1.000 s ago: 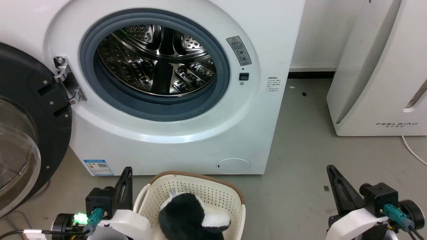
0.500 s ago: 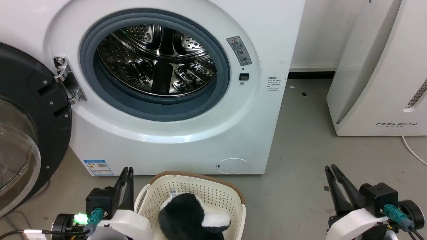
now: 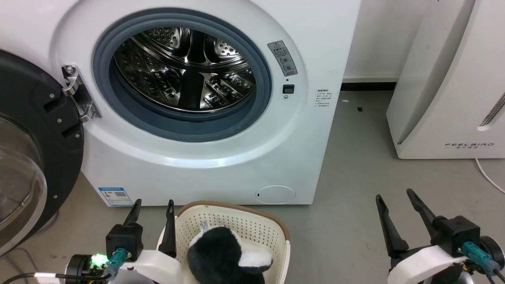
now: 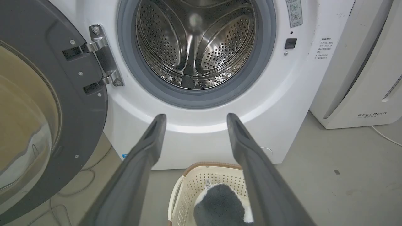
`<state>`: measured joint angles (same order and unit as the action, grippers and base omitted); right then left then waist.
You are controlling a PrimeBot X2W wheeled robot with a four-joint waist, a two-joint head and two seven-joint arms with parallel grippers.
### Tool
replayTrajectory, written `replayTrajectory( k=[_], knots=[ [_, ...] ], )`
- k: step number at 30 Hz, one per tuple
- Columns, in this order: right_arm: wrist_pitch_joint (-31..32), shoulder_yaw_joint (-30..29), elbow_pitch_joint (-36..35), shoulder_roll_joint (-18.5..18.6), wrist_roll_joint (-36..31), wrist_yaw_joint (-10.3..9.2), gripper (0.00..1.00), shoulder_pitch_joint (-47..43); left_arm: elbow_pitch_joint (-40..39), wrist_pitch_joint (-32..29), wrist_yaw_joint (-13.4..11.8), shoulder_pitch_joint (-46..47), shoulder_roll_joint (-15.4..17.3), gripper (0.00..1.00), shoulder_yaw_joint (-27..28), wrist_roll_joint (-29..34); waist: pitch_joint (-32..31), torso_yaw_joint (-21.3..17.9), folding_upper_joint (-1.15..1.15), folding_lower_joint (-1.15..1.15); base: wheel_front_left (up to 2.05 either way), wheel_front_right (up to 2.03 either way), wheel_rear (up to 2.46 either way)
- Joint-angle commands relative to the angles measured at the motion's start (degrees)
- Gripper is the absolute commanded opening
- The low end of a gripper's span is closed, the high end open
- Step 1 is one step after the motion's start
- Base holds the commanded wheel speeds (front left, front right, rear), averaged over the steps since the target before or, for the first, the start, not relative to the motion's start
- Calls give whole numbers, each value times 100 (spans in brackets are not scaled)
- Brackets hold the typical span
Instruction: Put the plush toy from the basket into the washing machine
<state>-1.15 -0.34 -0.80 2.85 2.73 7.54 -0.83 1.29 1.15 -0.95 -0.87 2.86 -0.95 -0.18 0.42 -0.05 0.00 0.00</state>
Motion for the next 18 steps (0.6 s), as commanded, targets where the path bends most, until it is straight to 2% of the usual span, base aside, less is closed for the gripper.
replayTrajectory(
  k=[1,18],
  knots=[
    [-64,-20,-56,0,103,-1,100,11,43,57,-51,103,2,100,-20,-17,9,-1,0,0,0,0,0],
    [-266,18,-231,1,453,-1,100,172,858,260,-19,675,26,100,-193,-32,403,-110,0,0,0,0,0]
  ],
)
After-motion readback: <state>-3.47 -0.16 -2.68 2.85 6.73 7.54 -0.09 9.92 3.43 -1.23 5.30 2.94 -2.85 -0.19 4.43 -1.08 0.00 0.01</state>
